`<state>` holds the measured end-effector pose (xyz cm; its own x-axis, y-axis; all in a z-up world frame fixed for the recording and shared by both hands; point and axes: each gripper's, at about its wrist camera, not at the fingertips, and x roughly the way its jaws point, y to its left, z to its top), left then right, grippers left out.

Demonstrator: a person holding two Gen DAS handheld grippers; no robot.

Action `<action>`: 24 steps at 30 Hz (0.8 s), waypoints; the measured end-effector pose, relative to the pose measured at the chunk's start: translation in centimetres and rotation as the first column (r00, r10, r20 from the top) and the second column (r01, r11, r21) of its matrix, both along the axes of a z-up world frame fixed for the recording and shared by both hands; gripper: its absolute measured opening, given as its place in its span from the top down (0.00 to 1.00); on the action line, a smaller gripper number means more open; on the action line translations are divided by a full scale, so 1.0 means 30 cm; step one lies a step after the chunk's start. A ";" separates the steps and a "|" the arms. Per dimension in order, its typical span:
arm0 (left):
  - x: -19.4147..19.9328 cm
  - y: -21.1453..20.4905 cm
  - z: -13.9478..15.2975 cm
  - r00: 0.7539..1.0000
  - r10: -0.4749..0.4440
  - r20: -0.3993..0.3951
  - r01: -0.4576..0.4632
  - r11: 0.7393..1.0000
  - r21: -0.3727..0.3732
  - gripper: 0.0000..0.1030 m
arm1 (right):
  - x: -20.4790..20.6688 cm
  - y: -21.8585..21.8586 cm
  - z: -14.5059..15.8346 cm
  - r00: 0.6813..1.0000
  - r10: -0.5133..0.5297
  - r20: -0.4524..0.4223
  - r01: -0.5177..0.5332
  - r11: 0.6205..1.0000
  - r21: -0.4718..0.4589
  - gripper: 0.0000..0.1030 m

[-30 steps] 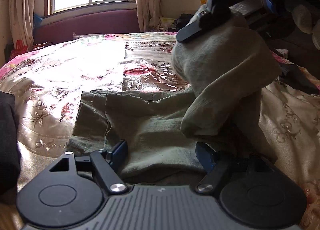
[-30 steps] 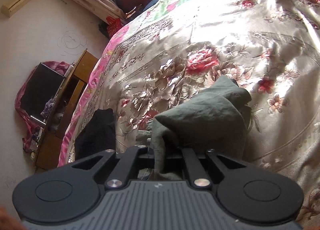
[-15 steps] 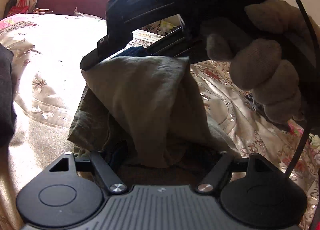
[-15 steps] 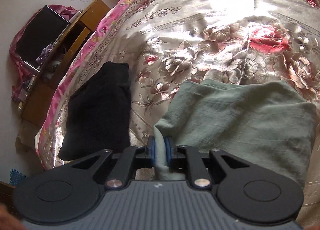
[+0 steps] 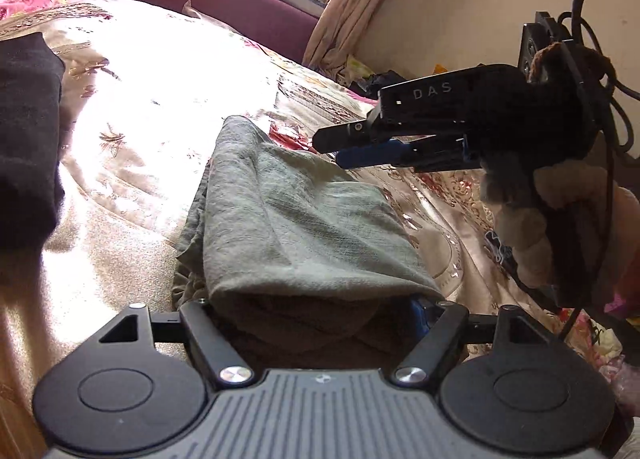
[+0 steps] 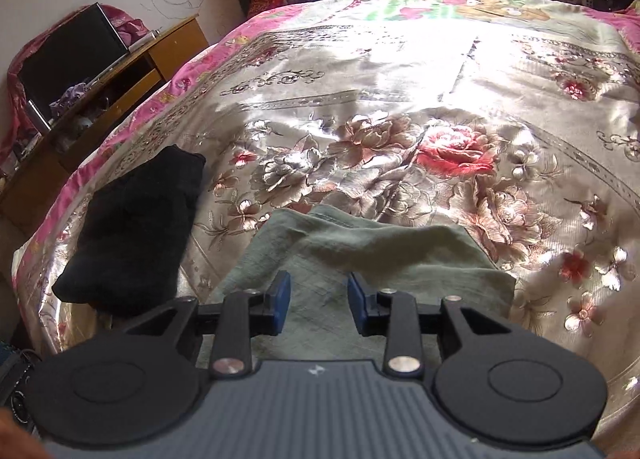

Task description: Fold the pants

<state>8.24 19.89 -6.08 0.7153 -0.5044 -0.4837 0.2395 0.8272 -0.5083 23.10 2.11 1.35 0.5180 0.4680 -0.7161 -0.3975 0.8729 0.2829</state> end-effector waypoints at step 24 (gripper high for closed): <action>-0.082 0.141 0.116 0.986 0.128 0.110 -0.142 0.982 0.125 0.14 | 0.147 0.186 -0.129 0.956 0.293 0.017 -0.278 0.921 -0.272 0.89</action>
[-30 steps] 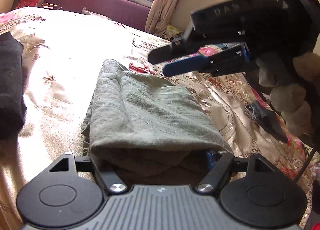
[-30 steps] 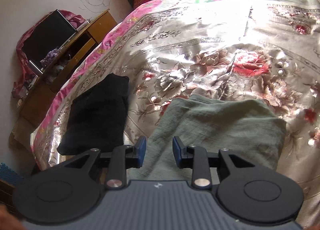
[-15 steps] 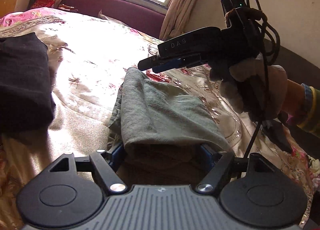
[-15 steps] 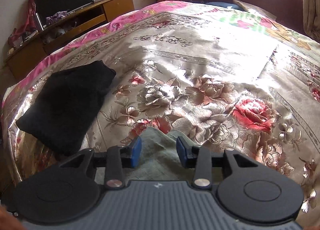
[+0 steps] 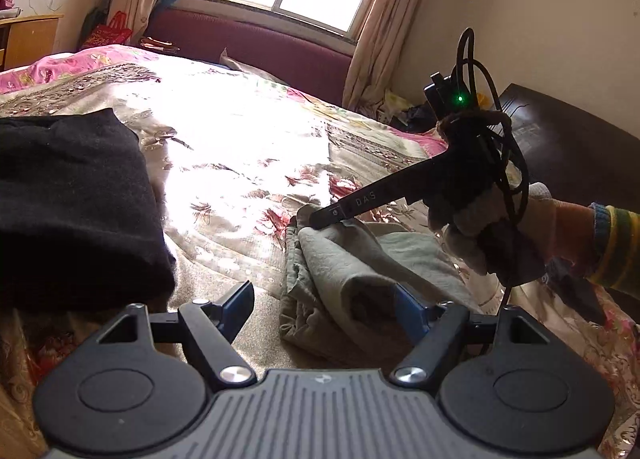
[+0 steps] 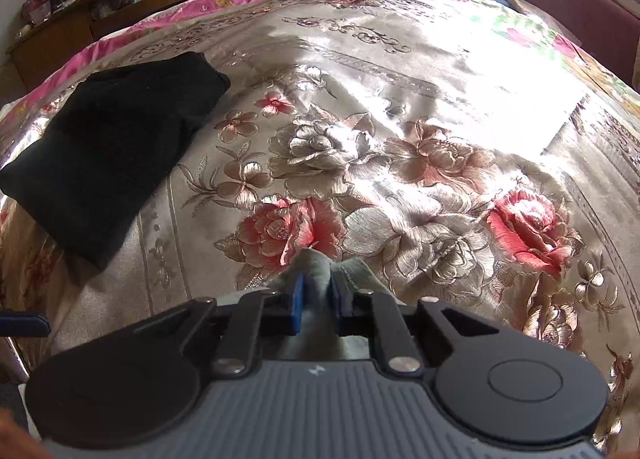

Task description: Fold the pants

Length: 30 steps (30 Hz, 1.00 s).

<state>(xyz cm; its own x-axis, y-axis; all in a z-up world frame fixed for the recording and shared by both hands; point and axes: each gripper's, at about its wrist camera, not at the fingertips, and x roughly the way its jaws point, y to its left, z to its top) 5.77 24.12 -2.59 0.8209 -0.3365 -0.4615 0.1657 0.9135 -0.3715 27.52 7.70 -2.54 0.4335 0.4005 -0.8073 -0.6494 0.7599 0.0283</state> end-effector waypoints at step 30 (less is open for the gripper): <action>0.264 -0.164 -0.053 0.999 0.040 -0.031 -0.030 0.959 0.282 0.12 | -0.160 -0.238 -0.002 0.968 -0.234 0.090 0.218 0.963 0.158 0.73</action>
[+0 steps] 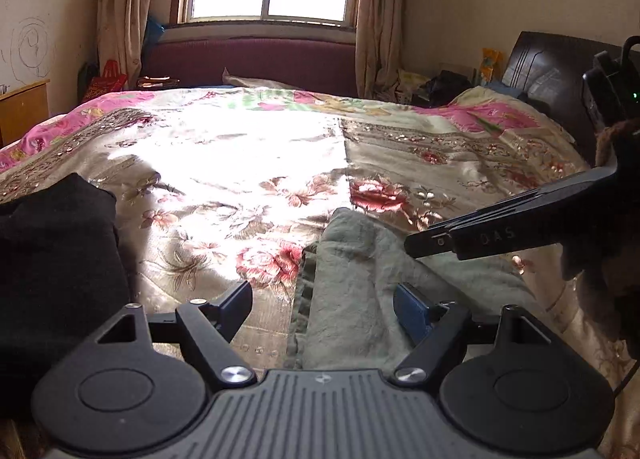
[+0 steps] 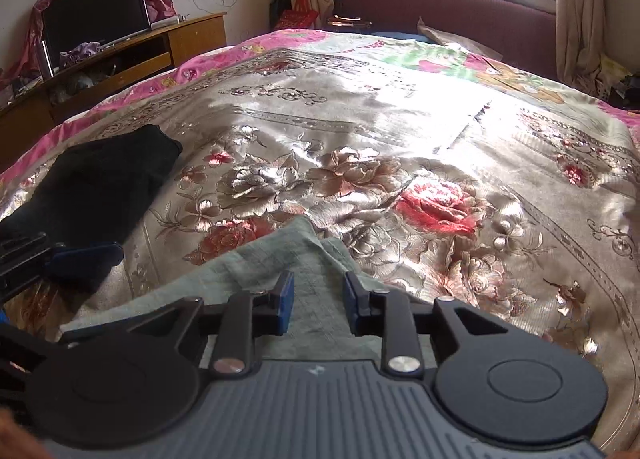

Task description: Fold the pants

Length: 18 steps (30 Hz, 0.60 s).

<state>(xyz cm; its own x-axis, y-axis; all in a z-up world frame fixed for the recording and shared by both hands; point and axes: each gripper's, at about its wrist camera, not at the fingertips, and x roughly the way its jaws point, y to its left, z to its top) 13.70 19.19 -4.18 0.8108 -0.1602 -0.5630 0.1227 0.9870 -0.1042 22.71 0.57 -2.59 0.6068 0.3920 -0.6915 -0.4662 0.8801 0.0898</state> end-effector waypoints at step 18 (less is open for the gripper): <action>0.023 -0.053 0.046 1.000 -0.003 0.004 0.003 0.996 0.094 0.10 | 0.080 0.037 -0.044 0.998 -0.001 -0.060 0.008 0.992 0.127 0.70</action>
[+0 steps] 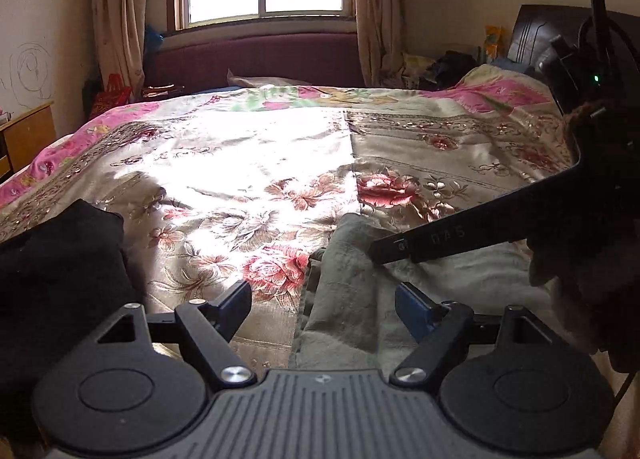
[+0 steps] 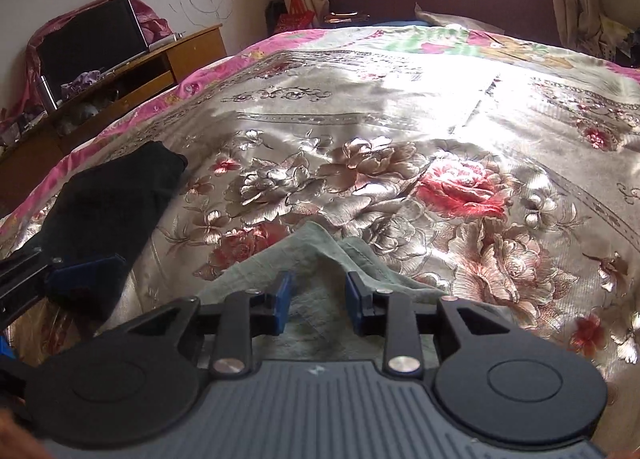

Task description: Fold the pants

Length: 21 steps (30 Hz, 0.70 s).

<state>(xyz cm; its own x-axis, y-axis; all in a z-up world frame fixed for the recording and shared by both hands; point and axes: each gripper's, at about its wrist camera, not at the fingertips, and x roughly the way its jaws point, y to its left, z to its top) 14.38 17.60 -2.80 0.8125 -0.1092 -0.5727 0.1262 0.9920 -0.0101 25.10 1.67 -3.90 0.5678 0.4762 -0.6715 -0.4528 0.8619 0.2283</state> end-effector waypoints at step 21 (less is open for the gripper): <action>-0.035 -0.026 0.001 0.996 -0.058 -0.062 0.059 0.998 0.013 0.10 | -0.315 -0.363 0.021 0.965 -0.235 -0.120 0.243 0.968 0.058 0.59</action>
<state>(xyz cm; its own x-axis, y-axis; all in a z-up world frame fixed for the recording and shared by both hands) 13.34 16.81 -2.77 0.7684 -0.1464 -0.6230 0.1836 0.9830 -0.0045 15.64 -9.22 -3.27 0.5945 0.3846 -0.7061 -0.2037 0.9216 0.3305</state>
